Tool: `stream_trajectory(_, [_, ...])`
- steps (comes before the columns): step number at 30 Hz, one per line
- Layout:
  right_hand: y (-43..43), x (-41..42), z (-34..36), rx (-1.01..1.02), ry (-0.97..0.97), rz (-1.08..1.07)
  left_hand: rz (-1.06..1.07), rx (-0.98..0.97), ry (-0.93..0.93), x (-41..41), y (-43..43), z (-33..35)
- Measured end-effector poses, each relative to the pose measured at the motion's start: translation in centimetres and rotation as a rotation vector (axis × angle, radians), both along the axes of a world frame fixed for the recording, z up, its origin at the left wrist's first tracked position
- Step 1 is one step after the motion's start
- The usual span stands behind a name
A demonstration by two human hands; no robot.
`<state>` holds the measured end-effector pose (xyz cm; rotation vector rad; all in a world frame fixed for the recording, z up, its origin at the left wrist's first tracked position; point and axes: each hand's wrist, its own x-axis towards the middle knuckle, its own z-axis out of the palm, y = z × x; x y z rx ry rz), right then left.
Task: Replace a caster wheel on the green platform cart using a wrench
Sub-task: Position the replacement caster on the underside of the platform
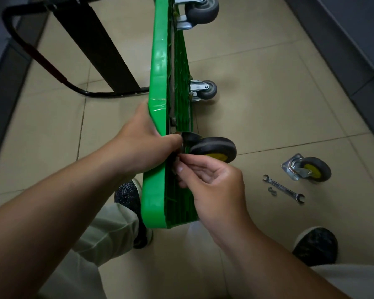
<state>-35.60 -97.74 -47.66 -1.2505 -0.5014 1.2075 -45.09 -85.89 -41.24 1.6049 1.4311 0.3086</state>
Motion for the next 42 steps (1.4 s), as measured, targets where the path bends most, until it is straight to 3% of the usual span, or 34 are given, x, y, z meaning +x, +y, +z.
stream_trajectory(5, [0.1,0.2,-0.1,0.033,-0.054,0.023,0.010,-0.010,-0.011,-0.1,0.1,0.0])
stream_trajectory(12, [0.1,0.7,-0.1,0.085,-0.277,0.057,0.000,-0.008,-0.006,-0.3,0.1,-0.3])
stream_trajectory(17, [1.1,1.4,0.1,0.025,-0.380,0.160,0.002,-0.011,0.005,-0.4,0.3,-0.4])
stream_trajectory(25, [1.4,1.0,0.3,0.024,-0.213,0.077,-0.002,0.005,0.026,-0.2,0.2,-0.2])
stream_trajectory(31, [1.2,2.7,0.4,0.061,-0.113,0.218,-0.014,0.007,0.008,-0.1,0.0,0.0])
stream_trajectory(42, [1.5,2.9,-0.2,0.029,-0.329,0.305,-0.013,0.020,0.001,-0.3,0.0,-0.2])
